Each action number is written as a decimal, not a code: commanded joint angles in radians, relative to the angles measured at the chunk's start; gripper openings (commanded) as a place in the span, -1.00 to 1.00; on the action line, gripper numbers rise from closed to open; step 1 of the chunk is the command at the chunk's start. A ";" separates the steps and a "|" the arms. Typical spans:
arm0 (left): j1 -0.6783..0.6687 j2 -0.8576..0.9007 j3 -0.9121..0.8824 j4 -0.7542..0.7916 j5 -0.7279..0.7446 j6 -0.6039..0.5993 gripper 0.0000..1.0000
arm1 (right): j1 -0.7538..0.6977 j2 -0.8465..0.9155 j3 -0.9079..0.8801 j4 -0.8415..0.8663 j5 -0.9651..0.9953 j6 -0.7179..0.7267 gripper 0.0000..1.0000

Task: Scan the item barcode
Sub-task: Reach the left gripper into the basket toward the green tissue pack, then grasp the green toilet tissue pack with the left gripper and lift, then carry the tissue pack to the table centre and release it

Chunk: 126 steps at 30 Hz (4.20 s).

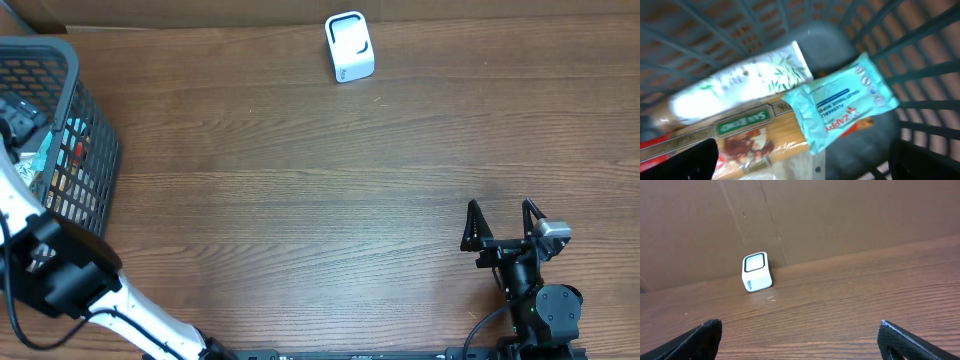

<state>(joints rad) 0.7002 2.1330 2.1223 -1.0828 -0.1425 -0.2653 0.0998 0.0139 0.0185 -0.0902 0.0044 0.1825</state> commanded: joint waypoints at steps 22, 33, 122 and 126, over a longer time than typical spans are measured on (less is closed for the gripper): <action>-0.008 0.261 0.007 0.129 0.117 0.113 0.93 | 0.006 -0.011 -0.011 0.006 0.002 0.001 1.00; -0.008 0.286 0.018 0.114 0.140 0.108 -0.38 | 0.006 -0.011 -0.011 0.006 0.002 0.001 1.00; -0.881 -0.037 0.265 -0.387 0.422 0.129 0.68 | 0.006 -0.011 -0.011 0.006 0.002 0.001 1.00; -0.713 -0.095 0.473 -0.446 0.274 0.018 0.70 | 0.006 -0.011 -0.011 0.006 0.002 0.001 1.00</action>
<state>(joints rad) -0.1154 2.1319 2.4672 -1.5021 0.2737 -0.1284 0.0998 0.0139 0.0185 -0.0902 0.0048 0.1829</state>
